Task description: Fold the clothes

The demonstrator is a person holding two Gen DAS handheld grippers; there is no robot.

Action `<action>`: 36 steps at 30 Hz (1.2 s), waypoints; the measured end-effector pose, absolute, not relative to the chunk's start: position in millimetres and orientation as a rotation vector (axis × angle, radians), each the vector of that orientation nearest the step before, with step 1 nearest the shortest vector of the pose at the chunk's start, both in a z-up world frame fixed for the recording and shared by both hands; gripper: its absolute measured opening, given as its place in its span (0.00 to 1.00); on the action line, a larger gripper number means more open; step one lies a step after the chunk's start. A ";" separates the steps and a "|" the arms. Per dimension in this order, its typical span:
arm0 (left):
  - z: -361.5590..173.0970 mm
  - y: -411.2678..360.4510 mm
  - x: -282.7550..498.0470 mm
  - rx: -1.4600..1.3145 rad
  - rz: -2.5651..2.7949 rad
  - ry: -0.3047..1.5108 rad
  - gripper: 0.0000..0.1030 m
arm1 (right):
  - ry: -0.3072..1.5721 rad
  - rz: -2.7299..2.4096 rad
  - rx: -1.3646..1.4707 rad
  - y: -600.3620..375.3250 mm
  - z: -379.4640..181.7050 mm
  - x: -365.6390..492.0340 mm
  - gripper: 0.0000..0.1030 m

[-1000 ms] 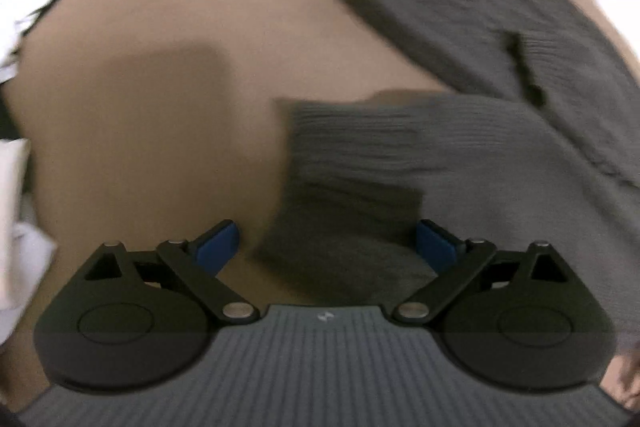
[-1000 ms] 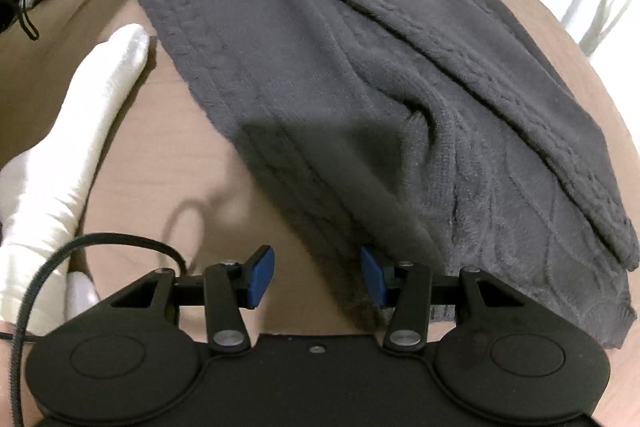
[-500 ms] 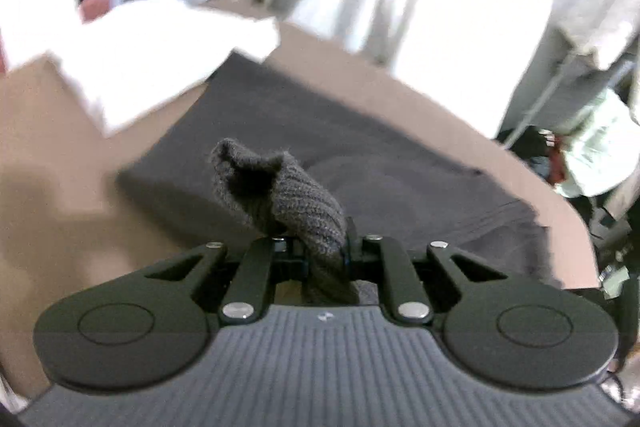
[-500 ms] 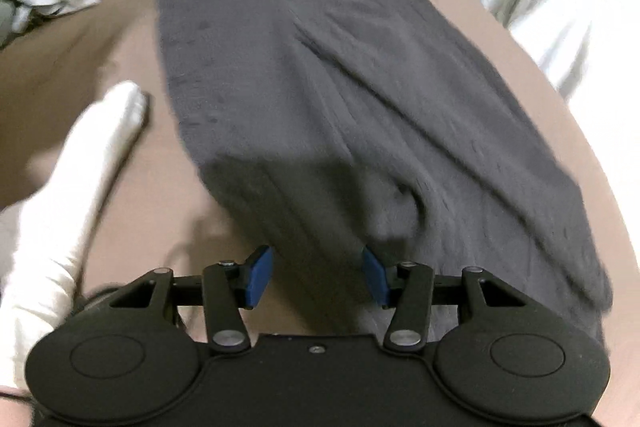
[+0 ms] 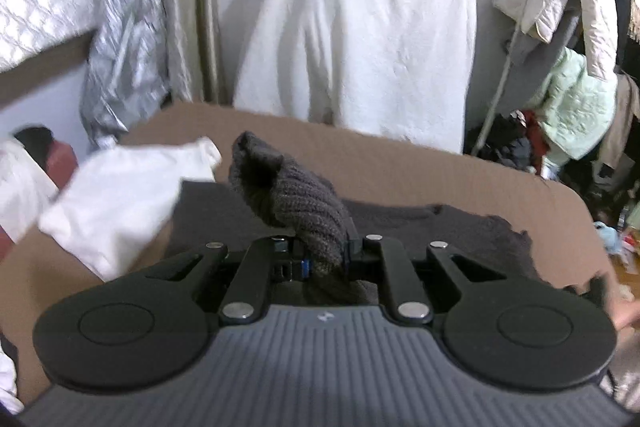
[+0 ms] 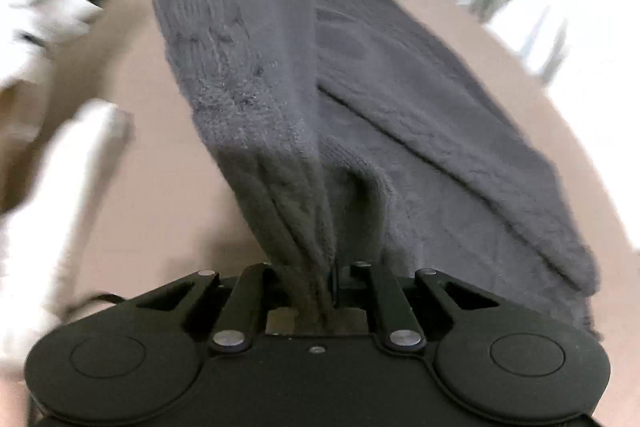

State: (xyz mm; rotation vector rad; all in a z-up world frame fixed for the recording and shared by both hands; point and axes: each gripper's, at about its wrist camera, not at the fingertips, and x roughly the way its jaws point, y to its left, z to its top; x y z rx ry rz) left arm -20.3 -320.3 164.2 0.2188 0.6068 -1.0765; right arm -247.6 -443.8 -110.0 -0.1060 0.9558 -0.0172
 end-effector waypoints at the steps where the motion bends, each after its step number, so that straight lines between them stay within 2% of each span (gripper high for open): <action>1: 165.1 -316.9 -21.5 0.180 -1.077 0.618 0.13 | 0.967 0.023 -0.057 -455.5 -100.1 -260.1 0.12; 4: 150.4 -320.1 -11.0 0.029 -1.124 0.695 0.13 | 0.997 0.141 0.119 -487.2 -84.5 -295.4 0.13; 6: 132.3 -334.7 -0.8 -0.021 -1.112 0.721 0.13 | 1.013 0.192 0.265 -506.5 -92.9 -301.8 0.12; 10: 76.6 -389.2 24.2 -0.044 -1.019 0.729 0.13 | 1.064 0.150 0.310 -520.4 -121.6 -283.2 0.12; 14: 7.3 -445.1 57.7 -0.094 -0.972 0.814 0.13 | 1.154 0.094 0.374 -538.9 -151.6 -276.0 0.11; 18: -61.7 -475.2 94.8 -0.156 -0.917 0.917 0.20 | 1.152 0.028 0.561 -563.1 -163.0 -285.4 0.05; 20: -89.9 -463.8 108.7 -0.210 -0.888 0.914 0.29 | 1.155 -0.009 0.646 -570.9 -164.7 -288.1 0.05; 23: -100.9 -439.9 129.9 -0.236 -0.813 0.960 0.31 | 1.189 -0.107 0.615 -559.2 -150.0 -279.1 0.06; 26: -82.5 -412.1 139.3 -0.246 -0.810 0.898 0.36 | 1.224 -0.224 0.514 -538.6 -128.4 -265.7 0.12; 27: -76.2 -405.1 139.5 -0.224 -0.806 0.880 0.42 | 1.220 -0.259 0.445 -527.7 -122.0 -261.5 0.18; 29: -73.9 -397.1 136.6 -0.192 -0.811 0.905 0.47 | 1.195 -0.315 0.363 -519.6 -113.0 -258.0 0.35; 30: -76.2 -395.2 136.1 -0.192 -0.822 0.940 0.49 | 1.183 -0.343 0.325 -512.3 -108.2 -257.1 0.52; 31: -81.9 -394.1 136.6 -0.223 -0.844 0.986 0.49 | 1.171 -0.371 0.287 -505.0 -103.5 -256.2 0.56; 36: -113.1 -411.8 132.9 -0.269 -0.893 1.165 0.51 | 1.100 -0.413 0.104 -507.8 -105.2 -247.6 0.53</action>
